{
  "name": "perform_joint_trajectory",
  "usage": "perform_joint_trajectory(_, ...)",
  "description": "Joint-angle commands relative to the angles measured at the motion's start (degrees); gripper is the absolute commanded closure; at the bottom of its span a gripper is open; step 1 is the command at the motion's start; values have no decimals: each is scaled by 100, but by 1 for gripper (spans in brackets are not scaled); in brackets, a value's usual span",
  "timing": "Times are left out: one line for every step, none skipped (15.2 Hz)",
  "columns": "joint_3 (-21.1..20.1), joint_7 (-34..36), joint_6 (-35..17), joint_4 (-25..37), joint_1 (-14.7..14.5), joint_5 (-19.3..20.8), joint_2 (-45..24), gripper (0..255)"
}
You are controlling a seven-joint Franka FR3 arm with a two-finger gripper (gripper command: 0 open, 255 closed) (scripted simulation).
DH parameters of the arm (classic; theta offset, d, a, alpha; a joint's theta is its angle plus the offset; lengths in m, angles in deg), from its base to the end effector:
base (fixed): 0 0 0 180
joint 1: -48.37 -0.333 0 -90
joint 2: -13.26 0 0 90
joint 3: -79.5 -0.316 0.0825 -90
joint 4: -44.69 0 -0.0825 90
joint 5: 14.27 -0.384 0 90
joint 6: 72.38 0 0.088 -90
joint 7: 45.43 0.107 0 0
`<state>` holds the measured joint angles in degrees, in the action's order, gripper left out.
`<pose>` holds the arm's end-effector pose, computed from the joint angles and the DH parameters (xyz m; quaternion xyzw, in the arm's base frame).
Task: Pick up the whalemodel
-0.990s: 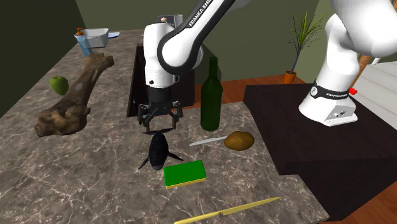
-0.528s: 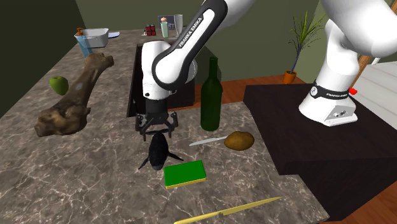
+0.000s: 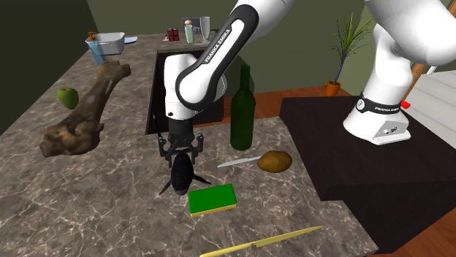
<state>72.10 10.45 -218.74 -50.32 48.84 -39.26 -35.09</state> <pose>0.6764 0.0672 0.1227 -0.7958 0.5804 0.0699 0.1581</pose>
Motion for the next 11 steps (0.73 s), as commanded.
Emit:
perform_joint_trajectory(-3,1,-3,2,-3,0,-6,255)
perform_joint_trajectory(-2,1,-2,4,-3,0,-7,255)
perform_joint_trajectory(-3,1,-3,2,-3,0,-7,255)
perform_joint_trajectory(-3,0,-4,1,-3,-1,-7,255)
perform_joint_trajectory(-2,0,-3,2,-2,0,-7,255)
perform_joint_trajectory(-2,-9,-4,5,4,-1,-13,255)
perform_joint_trajectory(4,9,31,-25,2,4,53,255)
perform_joint_trajectory(10,27,67,-53,0,10,119,255)
perform_joint_trajectory(17,46,103,-80,-3,15,184,255)
perform_joint_trajectory(23,65,142,-104,-5,22,248,255)
perform_joint_trajectory(30,84,180,-128,-7,29,312,255)
